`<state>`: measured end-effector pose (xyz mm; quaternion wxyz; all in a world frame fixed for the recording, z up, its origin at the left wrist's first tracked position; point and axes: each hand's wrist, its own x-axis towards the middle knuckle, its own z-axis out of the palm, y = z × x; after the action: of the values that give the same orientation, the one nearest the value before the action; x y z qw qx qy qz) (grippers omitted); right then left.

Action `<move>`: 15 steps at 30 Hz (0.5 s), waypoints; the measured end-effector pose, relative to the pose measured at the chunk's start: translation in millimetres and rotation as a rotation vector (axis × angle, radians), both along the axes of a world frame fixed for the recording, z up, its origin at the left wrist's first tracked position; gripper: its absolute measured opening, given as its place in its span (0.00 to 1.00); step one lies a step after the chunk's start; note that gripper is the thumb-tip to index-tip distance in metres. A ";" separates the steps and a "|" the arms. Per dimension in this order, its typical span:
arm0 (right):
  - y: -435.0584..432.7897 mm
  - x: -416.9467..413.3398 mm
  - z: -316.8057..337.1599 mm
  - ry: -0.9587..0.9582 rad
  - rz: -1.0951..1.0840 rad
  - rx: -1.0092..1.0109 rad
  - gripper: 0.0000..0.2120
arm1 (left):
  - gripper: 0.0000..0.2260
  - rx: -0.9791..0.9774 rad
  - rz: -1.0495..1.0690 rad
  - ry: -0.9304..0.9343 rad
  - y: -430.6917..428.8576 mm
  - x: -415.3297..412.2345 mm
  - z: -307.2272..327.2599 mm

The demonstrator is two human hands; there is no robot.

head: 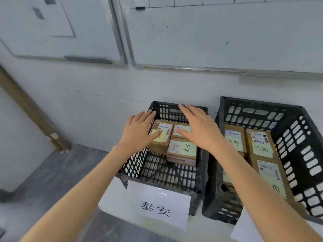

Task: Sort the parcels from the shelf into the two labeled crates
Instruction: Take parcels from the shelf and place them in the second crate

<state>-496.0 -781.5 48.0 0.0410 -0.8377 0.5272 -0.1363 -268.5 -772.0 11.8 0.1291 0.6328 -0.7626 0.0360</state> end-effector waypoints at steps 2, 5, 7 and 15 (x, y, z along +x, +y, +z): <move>25.9 14.4 14.3 0.001 0.057 -0.036 0.39 | 0.34 -0.037 0.068 -0.003 41.1 13.3 19.0; 75.1 39.0 31.5 -0.008 0.149 -0.069 0.39 | 0.35 -0.070 0.174 -0.009 114.7 32.6 40.7; 113.0 55.6 41.1 -0.015 0.213 -0.076 0.40 | 0.36 -0.086 0.243 -0.011 170.0 44.7 52.2; 281.7 117.2 71.3 -0.047 0.484 -0.084 0.39 | 0.36 -0.160 0.537 0.020 425.2 81.5 79.5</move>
<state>-378.7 -499.8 119.3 0.0498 -0.9371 0.3040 -0.1640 -186.9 -346.8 91.3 0.1720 0.8005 -0.5608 0.1226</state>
